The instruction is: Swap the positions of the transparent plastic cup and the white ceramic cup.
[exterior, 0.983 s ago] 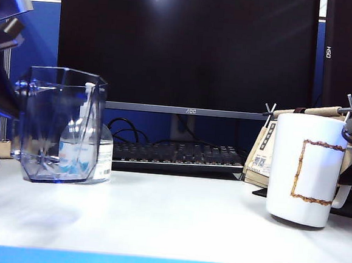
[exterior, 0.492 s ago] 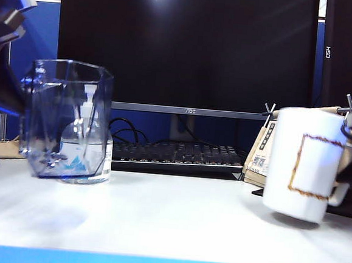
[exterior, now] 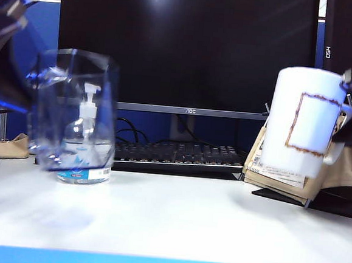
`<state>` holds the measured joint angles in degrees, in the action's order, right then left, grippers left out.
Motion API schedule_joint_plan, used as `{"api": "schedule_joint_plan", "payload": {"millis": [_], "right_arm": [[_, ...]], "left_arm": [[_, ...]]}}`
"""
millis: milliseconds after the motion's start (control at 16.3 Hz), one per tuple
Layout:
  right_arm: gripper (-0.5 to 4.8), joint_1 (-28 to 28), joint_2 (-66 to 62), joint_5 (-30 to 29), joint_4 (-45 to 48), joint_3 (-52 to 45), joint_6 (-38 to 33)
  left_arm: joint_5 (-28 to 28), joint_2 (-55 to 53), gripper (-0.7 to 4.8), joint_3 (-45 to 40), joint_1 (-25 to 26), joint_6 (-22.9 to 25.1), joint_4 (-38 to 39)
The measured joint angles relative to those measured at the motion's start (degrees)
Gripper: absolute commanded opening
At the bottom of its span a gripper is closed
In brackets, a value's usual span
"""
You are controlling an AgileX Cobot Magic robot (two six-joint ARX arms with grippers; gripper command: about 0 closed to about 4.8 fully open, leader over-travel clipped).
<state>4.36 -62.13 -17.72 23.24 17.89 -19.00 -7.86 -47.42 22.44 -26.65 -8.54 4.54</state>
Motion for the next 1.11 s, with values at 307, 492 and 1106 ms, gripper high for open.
{"api": "schedule_joint_plan", "payload": {"millis": [307, 492, 1106], "right_arm": [[-0.07, 0.0, 4.5, 0.0, -6.9, 2.9, 0.0], [-0.07, 0.0, 6.2, 0.1, -12.5, 7.3, 0.8], [-0.07, 0.8, 10.4, 0.5, -25.1, 21.6, 6.4]], "left_arm": [[-2.1, -0.2, -0.05, 0.2, -0.3, -0.2, -1.7], [-3.1, -2.4, -0.05, 3.1, -1.4, -0.1, -2.6], [-4.5, -25.1, -0.05, 17.3, -12.3, 2.4, -12.7]]}}
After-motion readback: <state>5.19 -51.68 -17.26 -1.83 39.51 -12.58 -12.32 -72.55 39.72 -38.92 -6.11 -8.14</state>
